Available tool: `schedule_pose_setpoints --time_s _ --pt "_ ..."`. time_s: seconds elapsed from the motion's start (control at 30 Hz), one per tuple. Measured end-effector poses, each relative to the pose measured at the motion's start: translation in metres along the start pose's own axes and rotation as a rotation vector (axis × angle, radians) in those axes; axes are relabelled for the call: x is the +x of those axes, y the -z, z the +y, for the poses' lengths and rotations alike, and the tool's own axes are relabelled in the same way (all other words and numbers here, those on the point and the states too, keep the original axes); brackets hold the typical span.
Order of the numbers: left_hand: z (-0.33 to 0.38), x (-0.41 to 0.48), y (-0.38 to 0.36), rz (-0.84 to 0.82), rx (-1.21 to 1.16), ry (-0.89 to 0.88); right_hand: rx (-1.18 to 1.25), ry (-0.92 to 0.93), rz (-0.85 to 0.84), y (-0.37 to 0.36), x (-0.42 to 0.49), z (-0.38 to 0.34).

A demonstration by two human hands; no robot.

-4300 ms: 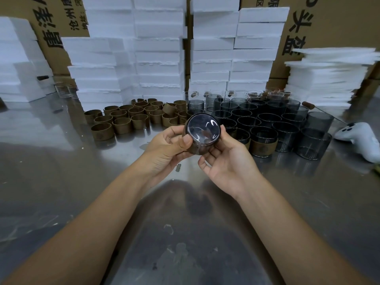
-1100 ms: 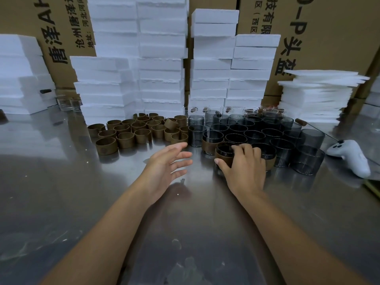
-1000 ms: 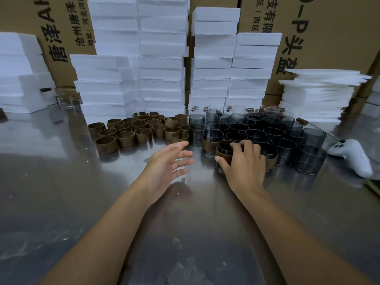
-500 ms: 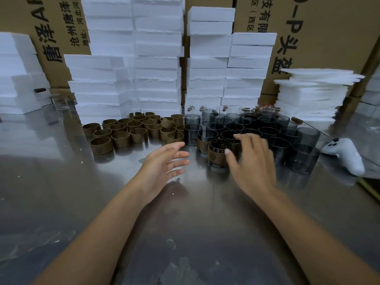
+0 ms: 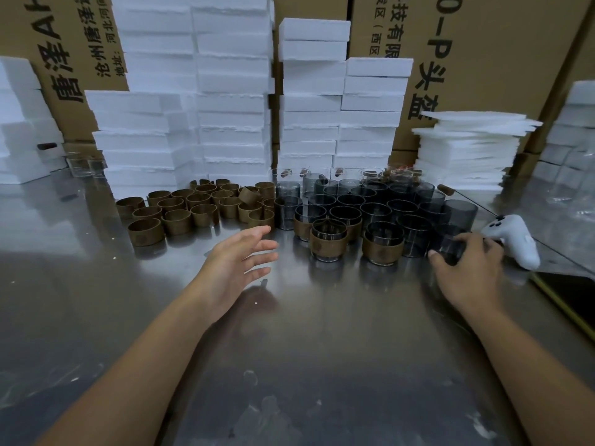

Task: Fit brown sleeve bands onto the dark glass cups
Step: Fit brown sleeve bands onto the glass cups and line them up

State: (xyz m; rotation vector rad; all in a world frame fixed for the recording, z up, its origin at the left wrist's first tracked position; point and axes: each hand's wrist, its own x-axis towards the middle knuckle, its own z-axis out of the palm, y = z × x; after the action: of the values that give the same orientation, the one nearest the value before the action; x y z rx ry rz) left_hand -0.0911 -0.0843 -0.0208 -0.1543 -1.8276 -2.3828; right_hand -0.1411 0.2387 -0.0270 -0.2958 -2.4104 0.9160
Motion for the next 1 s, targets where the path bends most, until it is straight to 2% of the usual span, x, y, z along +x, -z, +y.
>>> schedule_pose_setpoints --time_s 0.23,0.37,0.43,0.53,0.67,0.8,0.87,1.0 --pt "0.001 -0.002 -0.001 0.017 0.032 0.014 0.034 -0.002 0.023 -0.002 0.0 0.0" --pt "0.004 -0.004 -0.004 0.022 0.029 0.01 0.37 -0.001 0.177 0.007 -0.009 -0.018" --pt "0.005 -0.005 -0.005 0.02 0.033 0.008 0.546 0.047 0.193 0.016 -0.018 -0.037" --pt "0.006 -0.005 -0.007 0.013 0.039 -0.004 0.737 0.12 0.04 0.022 -0.037 -0.068" --pt "0.005 -0.005 -0.007 0.019 0.028 -0.008 0.775 0.123 -0.294 0.006 -0.065 -0.107" --pt "0.005 -0.005 -0.009 0.034 0.015 -0.016 0.82 0.133 -0.557 -0.03 -0.097 -0.134" --pt "0.005 -0.005 -0.009 0.066 0.013 -0.029 0.836 0.136 -0.598 -0.048 -0.109 -0.137" --pt "0.007 -0.003 -0.007 0.166 0.017 -0.039 0.527 0.276 -0.496 -0.063 -0.11 -0.126"
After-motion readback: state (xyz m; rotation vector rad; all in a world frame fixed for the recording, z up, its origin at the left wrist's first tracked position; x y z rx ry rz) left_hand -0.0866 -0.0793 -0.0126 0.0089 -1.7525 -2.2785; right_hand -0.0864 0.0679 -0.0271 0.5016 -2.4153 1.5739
